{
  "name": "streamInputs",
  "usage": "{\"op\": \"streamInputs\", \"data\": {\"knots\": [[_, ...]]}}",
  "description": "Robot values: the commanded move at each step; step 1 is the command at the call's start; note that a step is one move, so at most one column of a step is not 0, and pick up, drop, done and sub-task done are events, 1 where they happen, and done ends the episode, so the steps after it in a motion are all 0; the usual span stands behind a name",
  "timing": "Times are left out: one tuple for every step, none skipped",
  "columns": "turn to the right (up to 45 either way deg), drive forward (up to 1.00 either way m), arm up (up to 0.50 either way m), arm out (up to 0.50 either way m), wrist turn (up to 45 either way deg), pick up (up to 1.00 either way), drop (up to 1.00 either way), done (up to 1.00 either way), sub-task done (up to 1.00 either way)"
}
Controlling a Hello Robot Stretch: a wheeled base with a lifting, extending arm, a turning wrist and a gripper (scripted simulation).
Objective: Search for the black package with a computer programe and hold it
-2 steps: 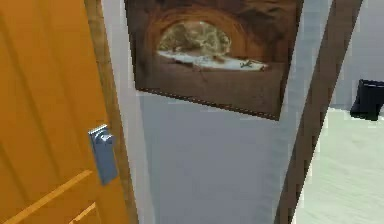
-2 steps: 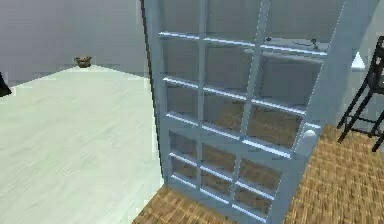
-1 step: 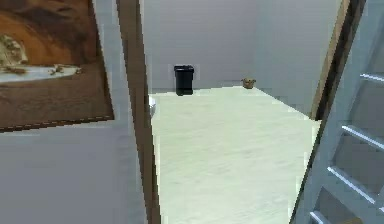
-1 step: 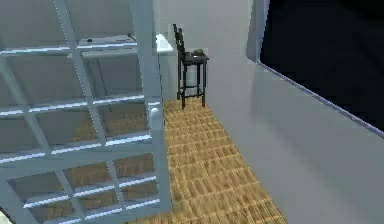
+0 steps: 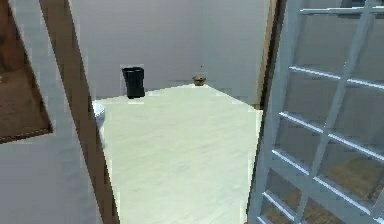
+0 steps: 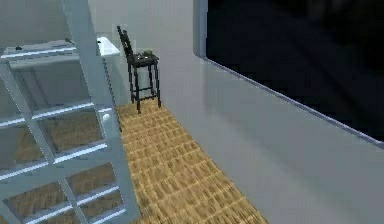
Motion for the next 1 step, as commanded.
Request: {"op": "streamInputs", "data": {"knots": [[3.0,0.0,0.0,0.0,0.0,0.0,0.0,0.0,0.0]]}}
